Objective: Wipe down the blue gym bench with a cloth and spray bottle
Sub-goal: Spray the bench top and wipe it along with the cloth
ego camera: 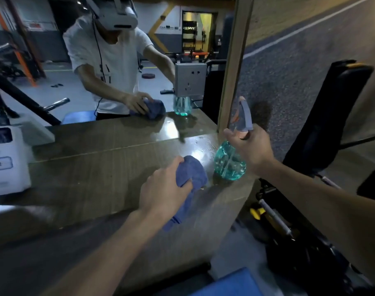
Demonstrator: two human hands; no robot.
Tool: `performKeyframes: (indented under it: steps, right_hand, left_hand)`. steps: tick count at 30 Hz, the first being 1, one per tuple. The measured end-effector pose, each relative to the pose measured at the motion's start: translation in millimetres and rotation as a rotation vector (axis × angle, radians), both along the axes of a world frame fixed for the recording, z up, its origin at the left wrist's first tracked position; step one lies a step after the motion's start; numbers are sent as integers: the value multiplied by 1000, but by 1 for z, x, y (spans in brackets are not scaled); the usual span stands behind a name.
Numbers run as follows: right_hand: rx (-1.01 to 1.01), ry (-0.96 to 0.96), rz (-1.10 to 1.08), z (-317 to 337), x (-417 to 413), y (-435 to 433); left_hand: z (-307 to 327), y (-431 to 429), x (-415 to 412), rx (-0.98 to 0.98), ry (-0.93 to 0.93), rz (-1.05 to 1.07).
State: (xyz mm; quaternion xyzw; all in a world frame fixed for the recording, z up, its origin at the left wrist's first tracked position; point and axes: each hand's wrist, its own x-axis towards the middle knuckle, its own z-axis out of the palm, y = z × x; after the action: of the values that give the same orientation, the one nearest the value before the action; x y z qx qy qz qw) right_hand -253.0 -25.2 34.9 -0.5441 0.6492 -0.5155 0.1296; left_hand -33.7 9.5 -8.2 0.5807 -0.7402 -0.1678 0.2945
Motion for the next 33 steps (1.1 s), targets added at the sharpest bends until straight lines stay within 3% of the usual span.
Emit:
performKeyframes:
  steps: [5,11,19,22,28,33]
  right_hand:
    - [-102,-171,-22,-24,-15,78]
    - [-32,-261,63,-117,-52,176]
    - [479,-548,-166,-336,-78,293]
    - [597,-544,-191,-404,-77,334]
    - [709,-477,-152,-490,-57,380]
    - [745,-434,-154,-514,-36,391]
  left_hand:
    - [-22,67,-26,6,84,-55]
    - [-136,143,-43,200,44,-61]
    - [-363,200,-74,498,-272,-83]
    - [-435,216,-77,545,-461,-98]
    - [-540,247,-78,449,-700,-99]
    - [-566,252,-64,187,-597,-110]
